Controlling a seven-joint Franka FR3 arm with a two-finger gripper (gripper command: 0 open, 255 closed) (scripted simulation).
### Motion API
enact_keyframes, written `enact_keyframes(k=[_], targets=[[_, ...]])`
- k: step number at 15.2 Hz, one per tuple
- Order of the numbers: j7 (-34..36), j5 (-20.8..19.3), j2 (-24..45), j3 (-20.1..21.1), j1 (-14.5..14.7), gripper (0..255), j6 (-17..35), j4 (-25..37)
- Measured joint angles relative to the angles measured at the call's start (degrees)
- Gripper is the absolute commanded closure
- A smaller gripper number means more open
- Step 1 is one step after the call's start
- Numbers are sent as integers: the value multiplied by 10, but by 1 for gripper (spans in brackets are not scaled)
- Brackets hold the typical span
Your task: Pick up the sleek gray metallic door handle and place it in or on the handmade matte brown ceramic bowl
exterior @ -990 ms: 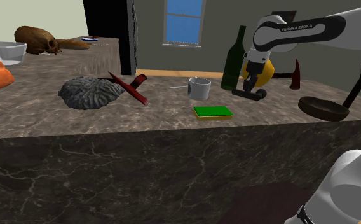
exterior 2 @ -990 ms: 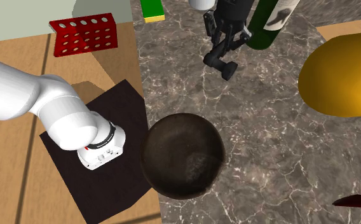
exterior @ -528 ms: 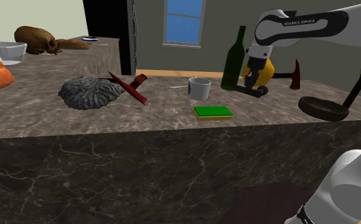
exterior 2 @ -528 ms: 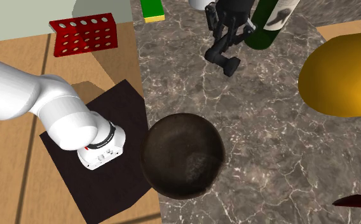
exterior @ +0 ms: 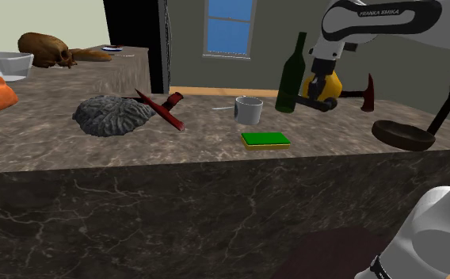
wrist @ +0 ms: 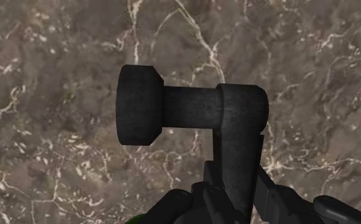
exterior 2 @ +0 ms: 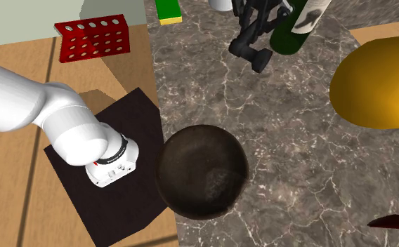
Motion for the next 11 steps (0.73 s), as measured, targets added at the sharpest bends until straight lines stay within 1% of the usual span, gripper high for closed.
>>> enact_keyframes(k=[3,10,11], targets=[[-1,2,5,0,1,255,-19,24],[-6,6,22,-2,1,255,-79,100],[-9,4,15,-3,-1,255,-82,96]])
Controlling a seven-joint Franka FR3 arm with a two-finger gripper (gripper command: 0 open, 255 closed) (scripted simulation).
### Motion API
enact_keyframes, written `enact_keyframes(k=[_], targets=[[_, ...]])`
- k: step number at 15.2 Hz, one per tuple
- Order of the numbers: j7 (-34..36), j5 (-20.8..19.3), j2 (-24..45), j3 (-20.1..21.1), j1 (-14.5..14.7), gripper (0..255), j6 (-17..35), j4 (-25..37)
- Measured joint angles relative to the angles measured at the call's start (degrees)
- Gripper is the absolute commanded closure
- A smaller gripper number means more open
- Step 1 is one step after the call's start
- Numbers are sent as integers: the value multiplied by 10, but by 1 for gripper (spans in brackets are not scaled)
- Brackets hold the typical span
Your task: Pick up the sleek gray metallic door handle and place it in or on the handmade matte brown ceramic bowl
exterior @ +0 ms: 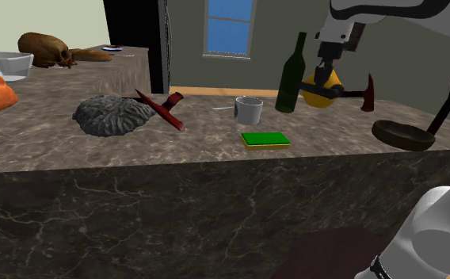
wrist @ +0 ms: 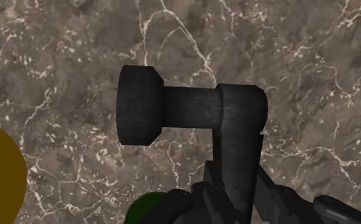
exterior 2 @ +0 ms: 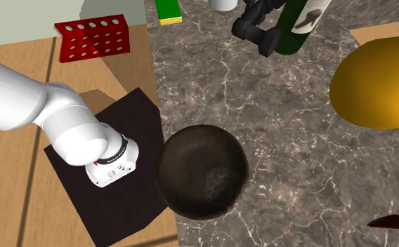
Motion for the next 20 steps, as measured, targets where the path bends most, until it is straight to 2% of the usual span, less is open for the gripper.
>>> enact_keyframes(k=[10,20], targets=[[-55,-61,-161,-25,-40,255,-20,-131],[-142,-130,-282,-73,-88,255,-64,-191]])
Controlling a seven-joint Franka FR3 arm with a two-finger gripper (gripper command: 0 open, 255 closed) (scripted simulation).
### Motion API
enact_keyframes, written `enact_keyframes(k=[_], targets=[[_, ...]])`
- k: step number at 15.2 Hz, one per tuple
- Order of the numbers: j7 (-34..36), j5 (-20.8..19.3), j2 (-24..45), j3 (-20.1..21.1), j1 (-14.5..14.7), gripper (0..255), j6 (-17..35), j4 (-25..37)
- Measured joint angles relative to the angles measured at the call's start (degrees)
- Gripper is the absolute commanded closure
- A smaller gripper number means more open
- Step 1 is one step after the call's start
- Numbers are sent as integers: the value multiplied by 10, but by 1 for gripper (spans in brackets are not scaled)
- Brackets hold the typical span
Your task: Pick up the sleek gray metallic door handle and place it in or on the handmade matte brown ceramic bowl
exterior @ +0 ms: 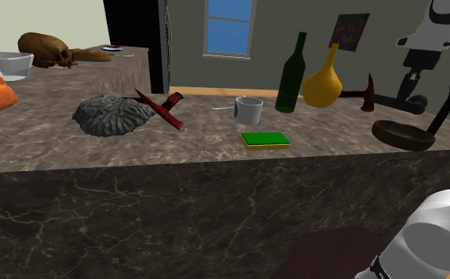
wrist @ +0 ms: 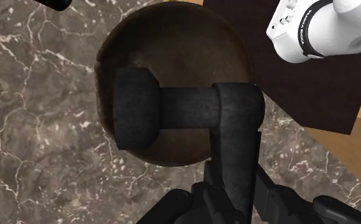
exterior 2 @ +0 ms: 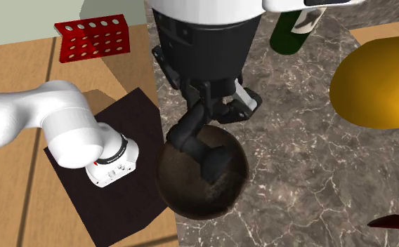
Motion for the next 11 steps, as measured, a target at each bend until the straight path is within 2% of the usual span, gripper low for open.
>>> enact_keyframes(k=[4,11], targets=[[-40,-31,-35,-27,-18,255,-10,-16],[-37,-45,-64,-36,-28,255,30,-83]])
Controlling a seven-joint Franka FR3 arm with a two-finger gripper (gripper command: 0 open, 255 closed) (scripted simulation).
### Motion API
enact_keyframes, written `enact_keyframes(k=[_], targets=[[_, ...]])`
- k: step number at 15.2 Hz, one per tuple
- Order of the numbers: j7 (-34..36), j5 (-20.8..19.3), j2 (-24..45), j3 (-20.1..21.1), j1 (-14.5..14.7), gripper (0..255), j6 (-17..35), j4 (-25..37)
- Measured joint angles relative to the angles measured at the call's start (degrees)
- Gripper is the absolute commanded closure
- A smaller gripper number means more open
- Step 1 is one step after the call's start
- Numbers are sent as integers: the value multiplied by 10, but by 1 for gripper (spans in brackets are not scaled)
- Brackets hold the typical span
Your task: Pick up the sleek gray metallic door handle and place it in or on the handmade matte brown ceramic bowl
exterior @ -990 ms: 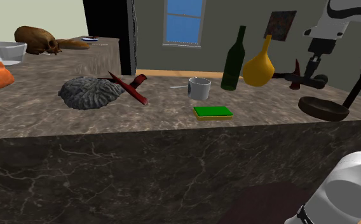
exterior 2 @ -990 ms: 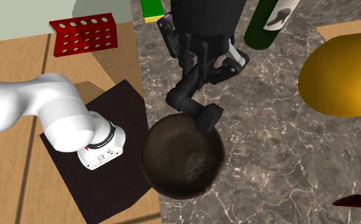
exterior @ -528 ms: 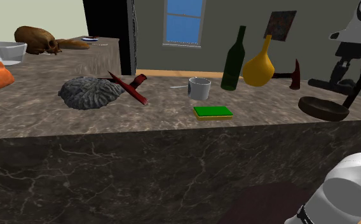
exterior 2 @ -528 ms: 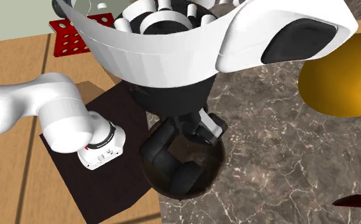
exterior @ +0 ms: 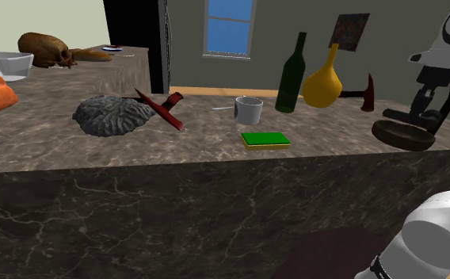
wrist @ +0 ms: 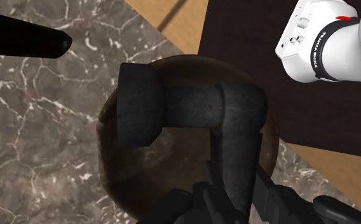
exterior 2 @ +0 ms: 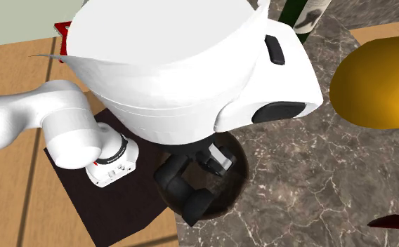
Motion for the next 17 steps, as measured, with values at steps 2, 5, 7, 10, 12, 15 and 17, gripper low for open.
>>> enact_keyframes(k=[2,5,7,10,12,15,17], targets=[[3,-3,-6,-2,-2,255,12,-18],[6,-8,-14,-6,-5,255,30,-44],[6,-9,-16,-8,-6,255,35,-50],[6,-10,-16,-8,-6,255,37,-52],[6,-10,-16,-8,-6,255,37,-52],[6,-10,-16,-9,-6,0,37,-52],[6,-10,-16,-9,-6,0,37,-52]])
